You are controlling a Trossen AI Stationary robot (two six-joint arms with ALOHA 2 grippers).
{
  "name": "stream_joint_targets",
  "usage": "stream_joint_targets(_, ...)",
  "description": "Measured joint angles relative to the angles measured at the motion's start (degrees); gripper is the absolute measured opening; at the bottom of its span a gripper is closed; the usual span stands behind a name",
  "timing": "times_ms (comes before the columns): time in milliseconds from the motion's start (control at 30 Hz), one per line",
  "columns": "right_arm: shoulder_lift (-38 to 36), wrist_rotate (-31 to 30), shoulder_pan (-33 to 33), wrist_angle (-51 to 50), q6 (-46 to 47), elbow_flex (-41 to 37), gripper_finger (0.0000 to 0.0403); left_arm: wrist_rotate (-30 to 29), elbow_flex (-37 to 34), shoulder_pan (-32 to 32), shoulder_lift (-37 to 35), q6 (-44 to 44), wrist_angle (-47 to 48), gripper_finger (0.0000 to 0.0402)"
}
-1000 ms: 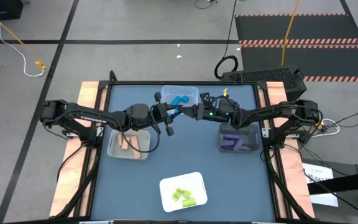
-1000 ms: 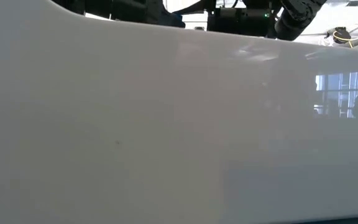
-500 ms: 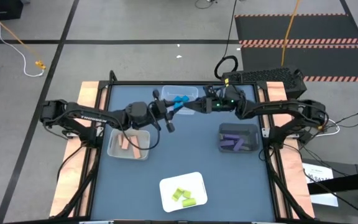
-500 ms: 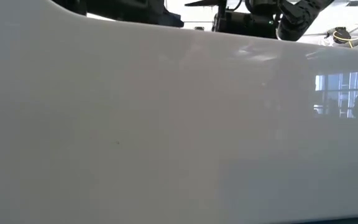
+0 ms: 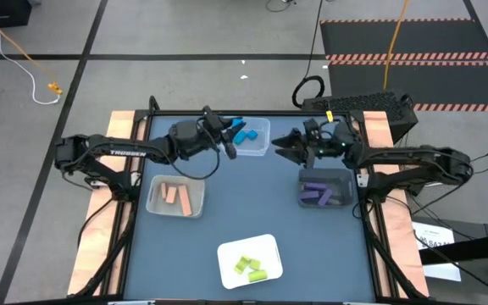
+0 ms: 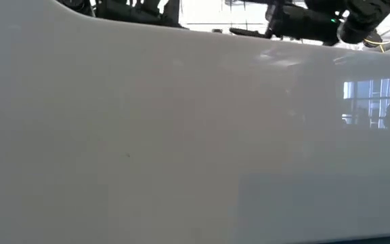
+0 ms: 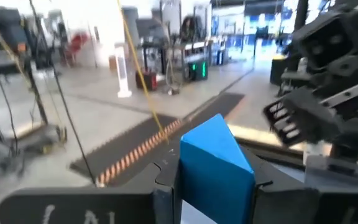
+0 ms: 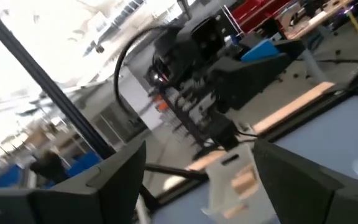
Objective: Sort & place blocks by color
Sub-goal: Put the blue block into the transparent bin
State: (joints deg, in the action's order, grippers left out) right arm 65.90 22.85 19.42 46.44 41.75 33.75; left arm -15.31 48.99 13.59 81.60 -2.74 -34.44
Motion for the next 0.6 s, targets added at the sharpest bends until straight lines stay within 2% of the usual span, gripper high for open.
stream_joint_targets(167, -4.39, -0.19, 0.0, 0.01, -6.24, -7.92, 0.0286, 0.11, 0.0, 3.04, 0.4, 7.51, 10.93, 0.0076)
stream_joint_targets(267, -6.28, -1.58, -0.03, -0.05, -6.91, -12.78, 0.0286, 0.12, -0.02, 4.28, 2.21, 12.54, 15.52, 0.0076)
stream_joint_targets(500, -8.32, -10.56, -0.02, 1.91, -8.4, -22.21, 0.0286, 0.72, -0.02, 5.96, 9.67, 22.26, 16.12, 0.0076)
stream_joint_targets(600, -8.25, -11.06, 0.0, 5.44, -8.41, -24.51, 0.0286, 0.48, -0.04, 6.76, 12.44, 26.93, 16.05, 0.0076)
